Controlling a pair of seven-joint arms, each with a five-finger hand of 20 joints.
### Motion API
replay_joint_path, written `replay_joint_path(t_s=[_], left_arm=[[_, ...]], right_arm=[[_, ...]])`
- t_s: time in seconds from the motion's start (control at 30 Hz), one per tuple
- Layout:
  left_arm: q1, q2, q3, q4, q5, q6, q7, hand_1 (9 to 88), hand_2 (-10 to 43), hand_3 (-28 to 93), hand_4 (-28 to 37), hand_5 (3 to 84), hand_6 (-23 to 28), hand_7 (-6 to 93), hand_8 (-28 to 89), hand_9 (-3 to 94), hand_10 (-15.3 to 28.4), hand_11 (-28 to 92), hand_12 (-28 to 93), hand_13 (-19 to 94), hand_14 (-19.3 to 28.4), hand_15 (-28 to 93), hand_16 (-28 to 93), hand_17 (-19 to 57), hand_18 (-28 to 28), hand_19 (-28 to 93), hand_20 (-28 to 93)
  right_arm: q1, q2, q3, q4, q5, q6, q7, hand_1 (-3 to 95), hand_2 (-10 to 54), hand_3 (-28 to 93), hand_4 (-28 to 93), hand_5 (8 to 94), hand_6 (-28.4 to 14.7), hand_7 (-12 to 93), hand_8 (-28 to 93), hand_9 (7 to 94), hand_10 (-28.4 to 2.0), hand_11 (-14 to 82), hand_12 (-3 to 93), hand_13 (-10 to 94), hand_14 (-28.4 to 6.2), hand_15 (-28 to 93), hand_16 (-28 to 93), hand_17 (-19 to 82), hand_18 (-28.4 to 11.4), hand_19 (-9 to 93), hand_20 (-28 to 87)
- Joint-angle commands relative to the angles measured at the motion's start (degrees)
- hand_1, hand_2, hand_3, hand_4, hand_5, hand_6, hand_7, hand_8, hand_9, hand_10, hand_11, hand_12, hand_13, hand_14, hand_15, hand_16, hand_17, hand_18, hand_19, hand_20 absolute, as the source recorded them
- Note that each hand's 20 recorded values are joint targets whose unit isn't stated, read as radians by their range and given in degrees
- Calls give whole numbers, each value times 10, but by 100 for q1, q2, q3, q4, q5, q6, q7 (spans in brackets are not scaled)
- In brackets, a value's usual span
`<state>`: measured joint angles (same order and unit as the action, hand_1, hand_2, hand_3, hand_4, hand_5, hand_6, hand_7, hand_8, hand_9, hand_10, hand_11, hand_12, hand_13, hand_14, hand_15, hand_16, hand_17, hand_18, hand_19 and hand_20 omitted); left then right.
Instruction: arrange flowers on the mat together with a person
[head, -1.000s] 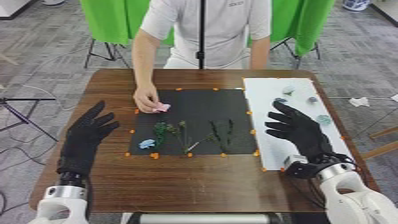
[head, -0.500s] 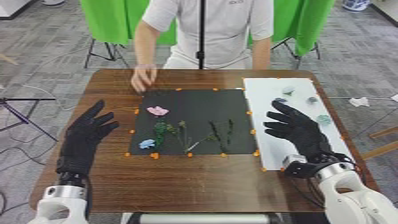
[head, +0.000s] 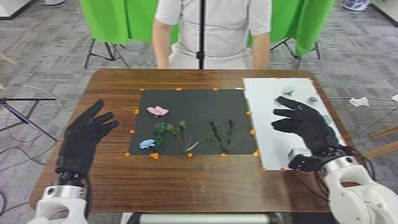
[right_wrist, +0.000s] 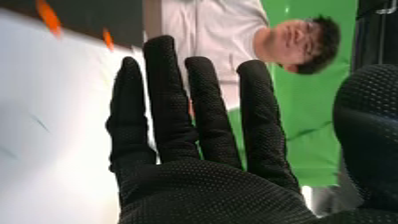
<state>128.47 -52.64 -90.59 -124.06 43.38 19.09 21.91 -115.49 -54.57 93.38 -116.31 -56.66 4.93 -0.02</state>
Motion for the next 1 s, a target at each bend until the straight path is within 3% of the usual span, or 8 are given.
replay_joint_path(t_s=[0.03,0.23,0.5,0.73,1.0], left_arm=[[99,3,-2,-30,-33,72,-17,253,39,794,-254,377,42,99,-84,380,171,224,98,278,258,471,-63,-75,263,505,199],[117,3,-22,-46,-23,89,-32,253,39,794,-255,377,42,100,-85,379,172,225,98,277,259,471,-64,-76,263,505,200],[133,25,-21,-50,-32,93,-33,254,39,795,-255,376,42,101,-85,380,171,227,98,278,259,473,-64,-75,263,505,200],[83,49,23,-36,-54,116,7,254,39,795,-254,376,42,100,-85,380,172,227,97,278,260,473,-65,-75,263,505,201],[92,113,54,-31,-121,152,100,256,40,794,-253,376,41,101,-85,380,172,227,98,278,259,474,-66,-75,263,505,201]], right_arm=[[154,827,584,111,-472,582,117,215,-7,797,-282,477,32,166,-129,511,-153,154,156,479,-163,473,145,185,-260,658,252],[511,1298,540,270,-1211,1045,675,236,-17,796,-281,487,28,169,-130,521,-152,164,154,504,-160,516,139,219,-255,695,261],[546,1726,504,751,-2313,1272,1141,256,-25,789,-277,495,25,169,-128,526,-146,174,153,524,-150,562,131,237,-249,729,261],[989,1792,69,1122,-3709,847,1986,276,-38,789,-272,501,26,175,-130,526,-145,176,152,530,-146,575,123,241,-248,735,252],[1617,1772,-621,1546,-5142,162,2401,311,-73,784,-272,504,33,186,-134,512,-129,170,152,532,-130,555,114,242,-247,712,229]])
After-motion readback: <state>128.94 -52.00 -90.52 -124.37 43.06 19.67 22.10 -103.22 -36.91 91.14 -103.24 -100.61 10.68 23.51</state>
